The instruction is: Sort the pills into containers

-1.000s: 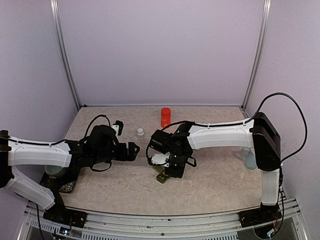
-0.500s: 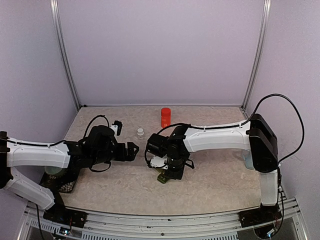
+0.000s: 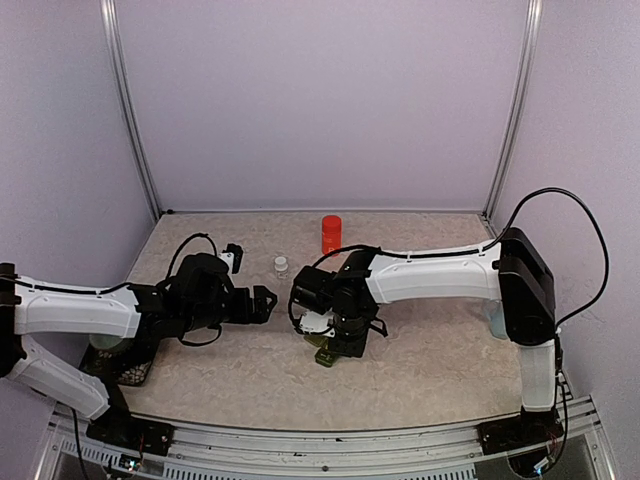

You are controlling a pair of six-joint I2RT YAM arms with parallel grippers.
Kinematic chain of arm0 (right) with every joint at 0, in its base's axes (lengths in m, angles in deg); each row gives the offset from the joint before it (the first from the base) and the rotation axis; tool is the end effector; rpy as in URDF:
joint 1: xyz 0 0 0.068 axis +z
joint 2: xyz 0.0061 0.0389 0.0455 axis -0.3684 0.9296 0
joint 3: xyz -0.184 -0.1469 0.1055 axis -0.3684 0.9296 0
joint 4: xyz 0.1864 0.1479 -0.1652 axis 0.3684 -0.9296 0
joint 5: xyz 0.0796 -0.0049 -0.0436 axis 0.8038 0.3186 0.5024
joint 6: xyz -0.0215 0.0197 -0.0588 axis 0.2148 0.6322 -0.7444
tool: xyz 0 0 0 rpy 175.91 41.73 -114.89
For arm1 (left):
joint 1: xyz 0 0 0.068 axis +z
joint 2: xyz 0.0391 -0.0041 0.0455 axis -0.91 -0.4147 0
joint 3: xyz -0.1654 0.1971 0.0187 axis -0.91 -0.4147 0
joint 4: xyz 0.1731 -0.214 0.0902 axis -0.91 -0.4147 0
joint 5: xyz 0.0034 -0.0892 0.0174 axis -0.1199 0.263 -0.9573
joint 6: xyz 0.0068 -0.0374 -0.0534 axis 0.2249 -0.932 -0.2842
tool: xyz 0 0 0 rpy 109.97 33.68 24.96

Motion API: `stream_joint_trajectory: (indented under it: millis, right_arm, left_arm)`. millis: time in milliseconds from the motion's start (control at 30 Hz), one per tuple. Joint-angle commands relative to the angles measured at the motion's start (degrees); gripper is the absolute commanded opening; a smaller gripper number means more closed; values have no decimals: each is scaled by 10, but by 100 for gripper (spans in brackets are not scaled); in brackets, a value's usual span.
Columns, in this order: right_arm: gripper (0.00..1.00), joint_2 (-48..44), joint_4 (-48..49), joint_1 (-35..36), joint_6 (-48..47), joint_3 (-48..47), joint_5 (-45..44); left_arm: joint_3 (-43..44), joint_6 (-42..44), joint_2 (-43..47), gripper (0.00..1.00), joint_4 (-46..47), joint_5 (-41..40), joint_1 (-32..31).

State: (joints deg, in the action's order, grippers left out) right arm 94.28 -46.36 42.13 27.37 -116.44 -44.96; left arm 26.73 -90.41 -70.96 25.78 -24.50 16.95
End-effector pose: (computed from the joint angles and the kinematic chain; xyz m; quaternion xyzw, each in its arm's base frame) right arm 0.2008 0.3783 0.1398 -0.5842 0.8003 -0.0875 0.1031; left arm 0.2159 -0.2255 0.1612 0.0667 0.8806 -0.2145 0.4171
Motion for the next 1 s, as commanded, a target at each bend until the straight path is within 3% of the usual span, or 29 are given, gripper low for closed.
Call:
stream_joint_trajectory:
  millis: [0, 967]
  right_arm:
    - [20, -3, -1, 8, 13, -6, -1]
    - [20, -125, 181, -3, 43, 151, 30]
  left_arm:
    - [-4, -1, 14, 99, 9, -7, 4]
    - [19, -9, 13, 99, -14, -13, 3]
